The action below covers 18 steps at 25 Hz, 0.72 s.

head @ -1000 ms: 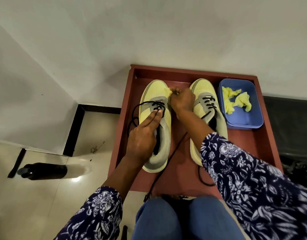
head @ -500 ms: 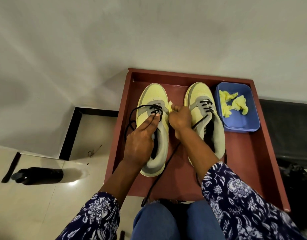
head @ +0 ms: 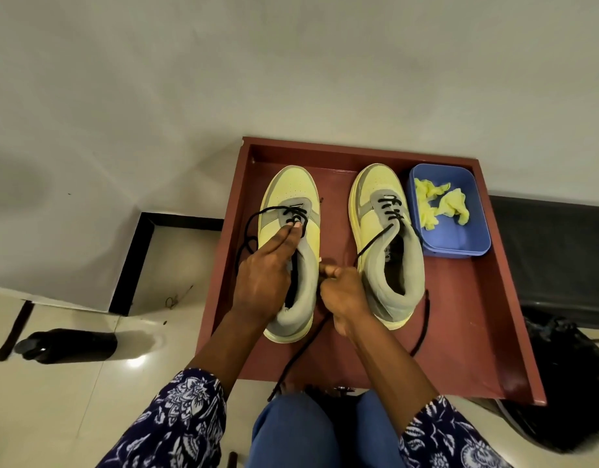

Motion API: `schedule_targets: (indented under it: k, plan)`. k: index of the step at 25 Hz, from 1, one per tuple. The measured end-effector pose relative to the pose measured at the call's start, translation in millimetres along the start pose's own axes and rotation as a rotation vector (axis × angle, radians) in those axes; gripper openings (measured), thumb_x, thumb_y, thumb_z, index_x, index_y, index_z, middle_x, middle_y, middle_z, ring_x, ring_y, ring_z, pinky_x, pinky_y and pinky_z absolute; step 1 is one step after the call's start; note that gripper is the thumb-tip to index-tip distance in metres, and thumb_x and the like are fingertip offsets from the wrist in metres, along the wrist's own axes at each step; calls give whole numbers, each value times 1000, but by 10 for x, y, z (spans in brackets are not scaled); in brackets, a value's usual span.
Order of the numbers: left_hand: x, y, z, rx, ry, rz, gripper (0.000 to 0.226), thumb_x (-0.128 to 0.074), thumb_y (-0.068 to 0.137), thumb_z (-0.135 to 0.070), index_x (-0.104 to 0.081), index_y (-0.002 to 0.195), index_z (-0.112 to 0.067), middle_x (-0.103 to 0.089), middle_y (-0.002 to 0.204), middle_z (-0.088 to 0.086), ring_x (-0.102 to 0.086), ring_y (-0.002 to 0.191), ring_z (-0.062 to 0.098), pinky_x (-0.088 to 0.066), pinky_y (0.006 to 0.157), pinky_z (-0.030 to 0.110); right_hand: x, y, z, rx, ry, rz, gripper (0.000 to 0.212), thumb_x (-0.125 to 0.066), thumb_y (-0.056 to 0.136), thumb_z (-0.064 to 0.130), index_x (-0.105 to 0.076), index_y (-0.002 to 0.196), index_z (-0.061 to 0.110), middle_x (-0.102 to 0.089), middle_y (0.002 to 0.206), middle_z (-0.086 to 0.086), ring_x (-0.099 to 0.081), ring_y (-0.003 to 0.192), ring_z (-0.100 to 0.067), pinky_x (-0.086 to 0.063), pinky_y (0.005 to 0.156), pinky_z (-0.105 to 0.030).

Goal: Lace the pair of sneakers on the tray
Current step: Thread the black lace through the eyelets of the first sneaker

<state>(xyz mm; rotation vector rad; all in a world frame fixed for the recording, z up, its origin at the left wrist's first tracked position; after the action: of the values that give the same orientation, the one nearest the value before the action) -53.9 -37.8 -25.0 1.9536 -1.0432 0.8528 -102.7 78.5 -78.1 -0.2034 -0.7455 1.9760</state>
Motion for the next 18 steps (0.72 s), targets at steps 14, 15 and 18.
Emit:
schedule_targets:
  k: [14,15,18]
  plan:
    - [187,-171,-5,-79,-102,48,52,-27,80,-13,-61,119,-11,-62,123,9,-66,101,26,-60,66,43,124,368,635,87,-158,-337,30,-45,84,-8,-67,102,2,-65,100,-11,-55,83,-19,-44,71,-26]
    - [185,-170,-6,-82,-108,49,52,-27,80,-13,-61,120,-11,-62,123,8,-65,103,25,-60,68,43,122,408,724,115,-202,-349,31,-44,84,-8,-67,102,2,-66,104,-13,-57,86,-22,-44,71,-26]
    - [162,-172,2,-88,-99,60,52,-28,80,-11,-61,120,-13,-61,124,6,-64,106,22,-60,68,40,102,593,945,182,-352,-363,35,-42,85,-5,-67,107,4,-65,114,-16,-59,106,-31,-47,81,-30]
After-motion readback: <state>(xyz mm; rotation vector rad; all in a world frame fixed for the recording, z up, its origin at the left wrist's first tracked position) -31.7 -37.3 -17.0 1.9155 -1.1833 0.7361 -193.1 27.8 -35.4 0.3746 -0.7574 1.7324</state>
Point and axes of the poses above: each hand's wrist, its own y-axis towards the middle knuckle, its own x-axis out of the back of the hand, z = x × y, the point moved 7 cm from there along y, towards the middle knuckle
